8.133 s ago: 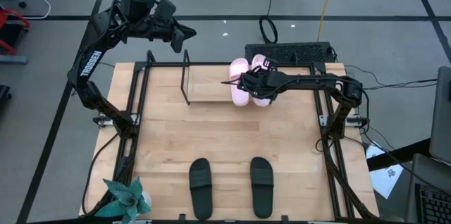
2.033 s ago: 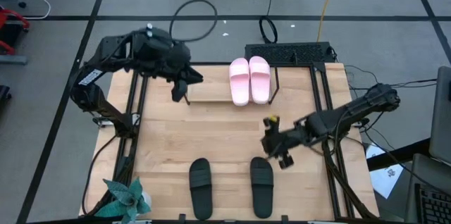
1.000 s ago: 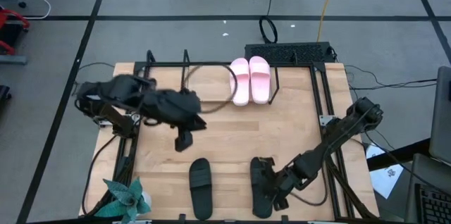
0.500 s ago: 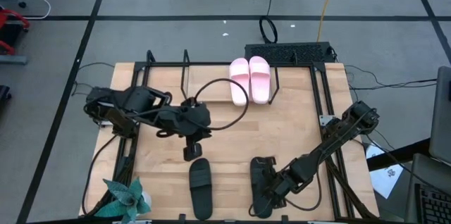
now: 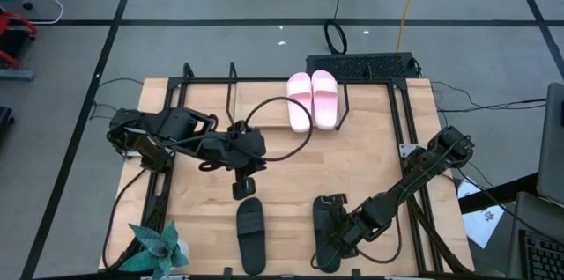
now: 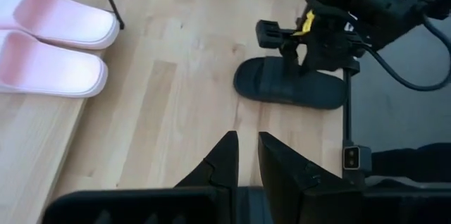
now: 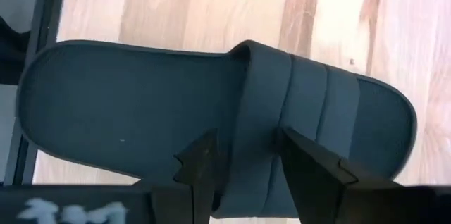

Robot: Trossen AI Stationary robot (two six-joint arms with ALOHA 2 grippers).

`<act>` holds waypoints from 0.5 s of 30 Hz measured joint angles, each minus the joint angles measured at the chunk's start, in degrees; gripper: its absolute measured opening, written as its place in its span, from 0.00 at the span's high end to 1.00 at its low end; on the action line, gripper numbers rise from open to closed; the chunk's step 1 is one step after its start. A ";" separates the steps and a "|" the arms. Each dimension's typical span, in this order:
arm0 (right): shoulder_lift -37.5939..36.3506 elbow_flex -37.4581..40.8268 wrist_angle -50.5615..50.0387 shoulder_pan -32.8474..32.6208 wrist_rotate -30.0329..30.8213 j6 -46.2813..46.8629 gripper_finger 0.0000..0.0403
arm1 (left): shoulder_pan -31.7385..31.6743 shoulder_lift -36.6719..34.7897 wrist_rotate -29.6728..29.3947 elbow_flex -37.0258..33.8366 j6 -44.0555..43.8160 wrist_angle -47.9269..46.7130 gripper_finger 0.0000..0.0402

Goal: Pick and place slides into the shelf
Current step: Put the right black slide on the shelf

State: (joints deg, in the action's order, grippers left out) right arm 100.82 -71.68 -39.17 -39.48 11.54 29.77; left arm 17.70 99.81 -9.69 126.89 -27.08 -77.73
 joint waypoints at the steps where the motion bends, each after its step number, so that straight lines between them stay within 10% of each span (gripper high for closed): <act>1: 0.00 0.00 -0.72 0.00 0.54 0.56 0.65 | 0.02 0.00 0.00 0.00 0.02 0.01 0.87; 15: 1.93 -0.15 -6.85 0.37 3.53 5.80 0.65 | 0.08 0.00 -3.46 0.02 1.46 0.02 0.87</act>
State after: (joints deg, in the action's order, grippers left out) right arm 102.75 -71.83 -46.02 -39.12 15.07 35.57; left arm 17.78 99.81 -13.15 126.91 -25.63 -77.70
